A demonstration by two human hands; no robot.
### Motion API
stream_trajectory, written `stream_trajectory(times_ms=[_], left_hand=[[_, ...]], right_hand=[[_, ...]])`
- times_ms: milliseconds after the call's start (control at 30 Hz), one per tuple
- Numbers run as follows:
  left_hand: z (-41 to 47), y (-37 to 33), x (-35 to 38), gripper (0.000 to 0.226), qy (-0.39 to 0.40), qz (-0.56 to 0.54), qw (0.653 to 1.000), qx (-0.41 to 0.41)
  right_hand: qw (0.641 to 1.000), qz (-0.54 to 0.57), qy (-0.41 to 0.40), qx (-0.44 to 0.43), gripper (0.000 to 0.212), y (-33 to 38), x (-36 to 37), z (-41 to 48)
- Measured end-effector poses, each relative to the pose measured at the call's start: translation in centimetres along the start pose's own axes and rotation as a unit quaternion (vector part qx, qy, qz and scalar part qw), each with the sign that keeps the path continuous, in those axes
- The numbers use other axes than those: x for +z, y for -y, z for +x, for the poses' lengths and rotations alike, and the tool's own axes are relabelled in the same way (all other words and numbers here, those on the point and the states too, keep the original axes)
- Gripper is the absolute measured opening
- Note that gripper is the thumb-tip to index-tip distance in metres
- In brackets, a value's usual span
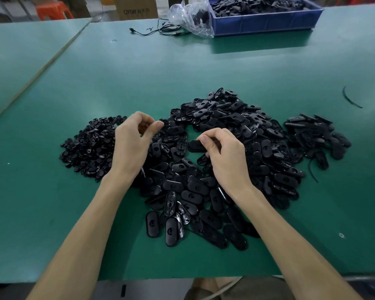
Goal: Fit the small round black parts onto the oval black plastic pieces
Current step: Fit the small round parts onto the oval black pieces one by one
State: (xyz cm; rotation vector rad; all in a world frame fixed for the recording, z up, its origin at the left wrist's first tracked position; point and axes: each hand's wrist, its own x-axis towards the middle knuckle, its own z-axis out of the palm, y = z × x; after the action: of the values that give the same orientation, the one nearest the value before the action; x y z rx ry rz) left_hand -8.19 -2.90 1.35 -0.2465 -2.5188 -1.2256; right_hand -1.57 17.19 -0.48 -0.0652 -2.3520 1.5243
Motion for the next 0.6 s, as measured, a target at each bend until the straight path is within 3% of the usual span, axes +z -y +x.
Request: stream_trajectory(times_ms=[133, 267, 600], left_hand=[[-0.5, -1.0, 0.8, 0.005, 0.108, -0.070, 0.991, 0.029], [-1.0, -1.5, 1.5, 0.015, 0.202, -0.053, 0.975, 0.074], [-1.3, -1.8, 1.6, 0.025, 0.194, -0.070, 0.975, 0.088]], right_hand=[[1.000, 0.008, -0.002, -0.002, 0.007, 0.0, 0.0, 0.1], [1.000, 0.015, -0.006, -0.002, 0.008, 0.1, -0.1, 0.0], [1.000, 0.017, -0.004, -0.008, 0.006, -0.1, -0.1, 0.1]])
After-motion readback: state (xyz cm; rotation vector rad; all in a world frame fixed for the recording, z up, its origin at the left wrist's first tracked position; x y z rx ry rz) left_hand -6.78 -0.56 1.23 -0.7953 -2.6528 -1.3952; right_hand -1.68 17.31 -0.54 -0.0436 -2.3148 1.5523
